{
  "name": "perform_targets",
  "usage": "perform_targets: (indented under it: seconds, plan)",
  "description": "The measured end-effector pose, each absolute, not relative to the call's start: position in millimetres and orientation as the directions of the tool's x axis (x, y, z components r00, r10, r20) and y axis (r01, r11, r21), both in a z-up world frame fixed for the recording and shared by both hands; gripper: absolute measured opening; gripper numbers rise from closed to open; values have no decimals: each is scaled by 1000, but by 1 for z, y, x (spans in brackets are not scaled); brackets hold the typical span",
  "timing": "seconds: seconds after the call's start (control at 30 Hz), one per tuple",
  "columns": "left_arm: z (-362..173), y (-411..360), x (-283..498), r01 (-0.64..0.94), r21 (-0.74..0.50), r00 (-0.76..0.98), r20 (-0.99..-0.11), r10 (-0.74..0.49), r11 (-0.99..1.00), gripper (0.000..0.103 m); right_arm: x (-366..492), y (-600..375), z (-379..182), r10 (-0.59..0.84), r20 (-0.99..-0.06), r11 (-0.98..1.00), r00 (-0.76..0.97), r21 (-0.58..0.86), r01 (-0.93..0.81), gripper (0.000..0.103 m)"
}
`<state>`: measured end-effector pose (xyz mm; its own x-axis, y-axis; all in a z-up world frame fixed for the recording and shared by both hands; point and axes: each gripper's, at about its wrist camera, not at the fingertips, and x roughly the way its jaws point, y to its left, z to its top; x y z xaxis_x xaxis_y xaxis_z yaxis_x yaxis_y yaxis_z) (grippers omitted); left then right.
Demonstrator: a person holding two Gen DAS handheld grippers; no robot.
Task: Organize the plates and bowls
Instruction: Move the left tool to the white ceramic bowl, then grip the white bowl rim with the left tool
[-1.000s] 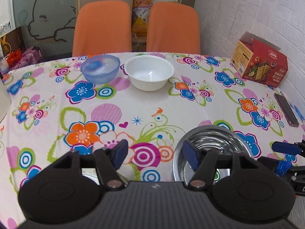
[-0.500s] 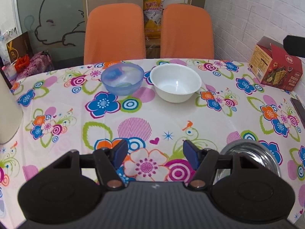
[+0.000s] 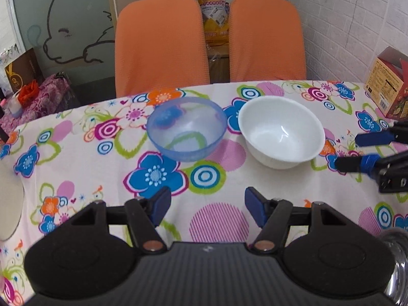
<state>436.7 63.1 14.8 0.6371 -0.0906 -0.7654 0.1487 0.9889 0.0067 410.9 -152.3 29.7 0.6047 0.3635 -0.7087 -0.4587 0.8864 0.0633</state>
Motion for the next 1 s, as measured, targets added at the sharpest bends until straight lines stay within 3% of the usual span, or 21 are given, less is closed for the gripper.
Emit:
perform_targets:
  seconds: [0.23,0.47,0.83,1.0]
  plan:
    - [35,37,502,245,-18,654,-735,-179,969,69,429,-156,10,394,-720,875,571,104,-472,52]
    - [17,7,567,347,-17,566,-794,-224,938,70,425,-142,-2,384,-724,840,572,16,-543,52]
    - [-4,-23,581,426,96,570,-801,-185,900,70,441,-124,-19,399,-720,794,568,-39,-607,52]
    - [-20,-18,587,420,58,541,-818,-198,906,70,445,-122,-22,397,-715,793,575,-48,-608,52]
